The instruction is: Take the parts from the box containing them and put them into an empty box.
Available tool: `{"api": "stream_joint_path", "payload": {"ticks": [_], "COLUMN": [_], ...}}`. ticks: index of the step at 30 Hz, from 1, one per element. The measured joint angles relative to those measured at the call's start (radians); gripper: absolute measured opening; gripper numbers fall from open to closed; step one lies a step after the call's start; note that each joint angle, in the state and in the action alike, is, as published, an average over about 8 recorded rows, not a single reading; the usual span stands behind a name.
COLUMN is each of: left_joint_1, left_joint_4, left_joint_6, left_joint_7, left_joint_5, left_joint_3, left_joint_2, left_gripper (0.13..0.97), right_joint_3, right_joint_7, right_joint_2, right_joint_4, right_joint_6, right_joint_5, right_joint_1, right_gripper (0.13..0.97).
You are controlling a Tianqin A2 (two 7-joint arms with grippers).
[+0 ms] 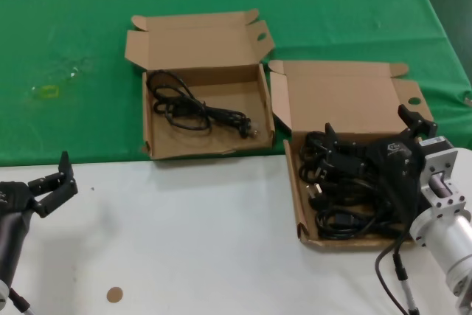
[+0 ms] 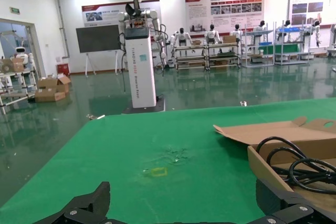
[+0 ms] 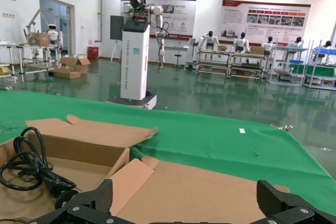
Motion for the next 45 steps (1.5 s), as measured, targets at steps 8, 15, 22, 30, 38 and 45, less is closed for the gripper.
{"api": "stream_joint_path", "payload": {"ticks": [8,15,22,30,38,45], "left_joint_1": [0.000,0.000,0.000,0.000,0.000,0.000], "left_joint_4": [0.000,0.000,0.000,0.000,0.000,0.000], "left_joint_6": [0.000,0.000,0.000,0.000,0.000,0.000], "left_joint_7": [0.000,0.000,0.000,0.000,0.000,0.000], "left_joint_5": [0.000,0.000,0.000,0.000,0.000,0.000], "left_joint_3": [0.000,0.000,0.000,0.000,0.000,0.000], "left_joint_2": [0.000,0.000,0.000,0.000,0.000,0.000], "left_gripper": [0.966,0.966,0.966,0.966,0.966,0.966], "right_joint_3": [0.000,0.000,0.000,0.000,0.000,0.000], "right_joint_7": [0.000,0.000,0.000,0.000,0.000,0.000], "right_joint_2": [0.000,0.000,0.000,0.000,0.000,0.000], "right_joint_4": [0.000,0.000,0.000,0.000,0.000,0.000], "right_joint_6": [0.000,0.000,0.000,0.000,0.000,0.000], "right_joint_5": [0.000,0.000,0.000,0.000,0.000,0.000], "right_joint_1": [0.000,0.000,0.000,0.000,0.000,0.000], "right_gripper": [0.966,0.966,0.966,0.966,0.966,0.966]}}
